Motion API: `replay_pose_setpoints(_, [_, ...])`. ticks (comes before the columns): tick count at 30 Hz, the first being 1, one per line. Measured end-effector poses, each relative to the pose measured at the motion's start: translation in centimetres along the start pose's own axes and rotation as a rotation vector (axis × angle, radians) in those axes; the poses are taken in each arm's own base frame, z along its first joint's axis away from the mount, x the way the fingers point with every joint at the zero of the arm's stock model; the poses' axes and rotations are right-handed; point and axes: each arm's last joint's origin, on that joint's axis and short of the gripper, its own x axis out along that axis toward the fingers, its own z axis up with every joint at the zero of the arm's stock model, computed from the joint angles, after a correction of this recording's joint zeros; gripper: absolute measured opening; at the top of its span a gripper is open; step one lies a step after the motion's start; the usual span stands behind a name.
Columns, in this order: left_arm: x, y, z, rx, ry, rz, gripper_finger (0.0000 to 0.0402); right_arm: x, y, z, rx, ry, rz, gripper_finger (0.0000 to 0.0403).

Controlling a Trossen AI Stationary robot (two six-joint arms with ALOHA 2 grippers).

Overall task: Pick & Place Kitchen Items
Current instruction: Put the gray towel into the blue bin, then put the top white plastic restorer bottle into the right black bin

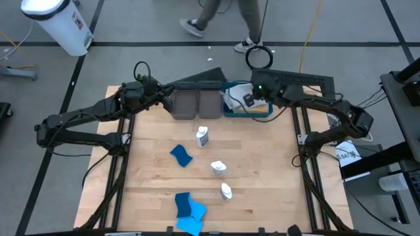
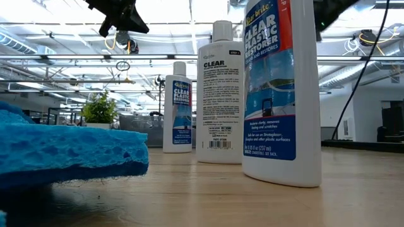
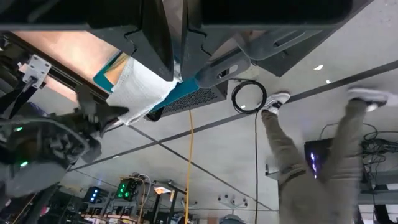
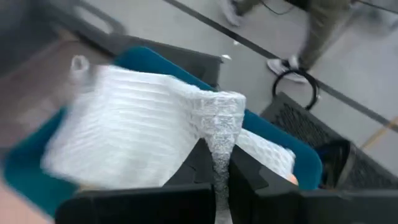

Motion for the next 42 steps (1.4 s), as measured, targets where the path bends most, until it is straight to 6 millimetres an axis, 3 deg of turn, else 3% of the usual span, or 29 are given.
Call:
replay_pose_setpoints(5, [0.0, 0.0, 0.0, 0.000, 0.000, 0.000, 0.0033, 1.3, -1.2, -3.6, 0.067, 0.056, -0.041, 0.0000])
replay_pose_setpoints(9, [0.0, 0.0, 0.0, 0.001, 0.000, 0.001, 0.0033, 1.9, -1.9, -5.0, 0.100, 0.064, -0.064, 0.0001])
replay_pose_setpoints(15, [0.0, 0.0, 0.0, 0.004, 0.000, 0.002, 0.0033, 2.6, -2.3, -5.5, 0.081, -0.004, -0.060, 0.0026])
replay_pose_setpoints(20, [0.0, 0.0, 0.0, -0.004, 0.000, 0.001, 0.0033, 2.2, -2.4, -4.8, -0.009, -0.065, -0.052, 0.0092])
replay_pose_setpoints(28, [0.0, 0.0, 0.0, -0.003, 0.000, 0.002, 0.0033, -1.1, -3.0, -2.9, -0.002, -0.238, -0.019, 0.0214])
replay_pose_setpoints(31, [0.0, 0.0, 0.0, -0.002, 0.000, 0.001, 0.0033, -3.0, -2.6, -2.6, -0.012, -0.293, 0.112, 0.0244])
replay_pose_setpoints(36, [0.0, 0.0, -0.2, 0.007, 0.021, -0.008, 0.0033, -6.2, -1.1, -2.5, -0.068, -0.375, 0.421, 0.0266])
replay_pose_setpoints(42, [-0.1, -0.2, -0.6, 0.062, 0.077, -0.101, 0.0033, -8.3, 0.2, -4.7, -0.161, -0.416, 0.602, 0.0258])
